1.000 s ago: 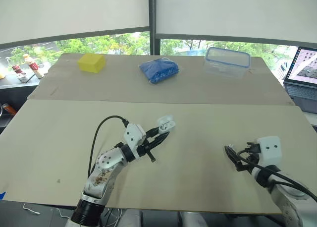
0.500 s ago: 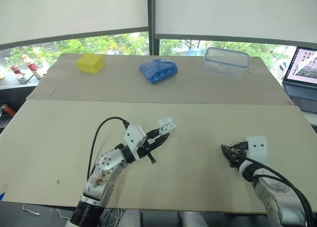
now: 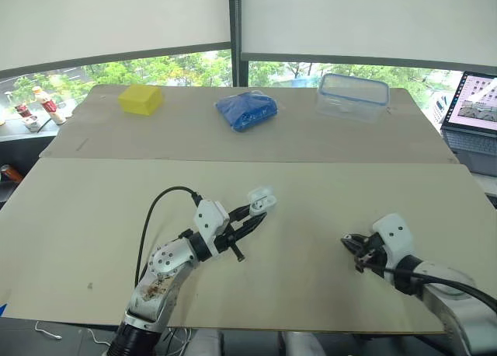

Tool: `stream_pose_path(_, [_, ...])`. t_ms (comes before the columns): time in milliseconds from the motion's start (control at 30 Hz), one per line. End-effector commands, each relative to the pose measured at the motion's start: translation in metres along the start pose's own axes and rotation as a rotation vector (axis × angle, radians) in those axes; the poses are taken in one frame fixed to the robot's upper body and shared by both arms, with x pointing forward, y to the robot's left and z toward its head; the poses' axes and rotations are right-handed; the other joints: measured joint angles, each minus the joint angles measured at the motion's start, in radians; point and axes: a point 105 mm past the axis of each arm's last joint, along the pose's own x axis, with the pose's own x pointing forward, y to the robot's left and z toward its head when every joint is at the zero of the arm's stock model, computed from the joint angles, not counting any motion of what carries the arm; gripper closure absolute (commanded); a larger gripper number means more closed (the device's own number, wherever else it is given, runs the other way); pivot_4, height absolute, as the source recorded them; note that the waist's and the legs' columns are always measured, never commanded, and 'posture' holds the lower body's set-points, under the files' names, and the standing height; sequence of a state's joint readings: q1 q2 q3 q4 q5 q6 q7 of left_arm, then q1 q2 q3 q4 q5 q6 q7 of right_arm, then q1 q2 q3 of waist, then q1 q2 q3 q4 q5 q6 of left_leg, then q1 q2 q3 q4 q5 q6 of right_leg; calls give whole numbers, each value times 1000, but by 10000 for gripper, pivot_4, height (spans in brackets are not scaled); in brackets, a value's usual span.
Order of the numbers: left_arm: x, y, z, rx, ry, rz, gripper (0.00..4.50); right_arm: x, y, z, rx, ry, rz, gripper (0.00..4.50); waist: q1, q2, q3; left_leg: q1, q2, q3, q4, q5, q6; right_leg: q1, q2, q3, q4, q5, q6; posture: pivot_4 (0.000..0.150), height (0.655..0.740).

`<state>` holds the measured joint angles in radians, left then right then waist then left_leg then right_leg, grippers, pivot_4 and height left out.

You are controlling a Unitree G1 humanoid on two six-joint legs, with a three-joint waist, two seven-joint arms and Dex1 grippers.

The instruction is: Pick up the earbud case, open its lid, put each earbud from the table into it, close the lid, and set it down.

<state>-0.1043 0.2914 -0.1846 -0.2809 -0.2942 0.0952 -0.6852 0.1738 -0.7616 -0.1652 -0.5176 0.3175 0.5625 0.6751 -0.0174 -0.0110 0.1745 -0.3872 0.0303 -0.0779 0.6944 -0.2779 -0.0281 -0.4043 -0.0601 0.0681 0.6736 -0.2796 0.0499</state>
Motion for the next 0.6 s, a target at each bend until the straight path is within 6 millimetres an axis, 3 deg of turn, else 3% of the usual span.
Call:
stream_pose_path(33, [-1, -8, 13, 16, -38, -18, 39719, -16, 11, 12, -235, -42, 209, 41897, 0, 0, 0, 0, 0, 0, 0, 0, 0, 0, 0, 0, 0, 0, 0, 1500, 6859])
stream_pose_path(333, [-11, -16, 13, 0, -9, -22, 39719, -62, -7, -26, -518, 232, 625, 41897, 1, -1, 1, 2, 0, 1, 0, 0, 0, 2, 0, 0, -1, 0, 0, 1500, 6859])
stream_pose_path(600, [-16, -19, 13, -3, 9, -17, 39719, -59, -10, -33, -557, 265, 713, 41898, 2, -1, 1, 2, 0, 1, 0, 0, 0, 2, 0, 0, -1, 0, 0, 1500, 6859])
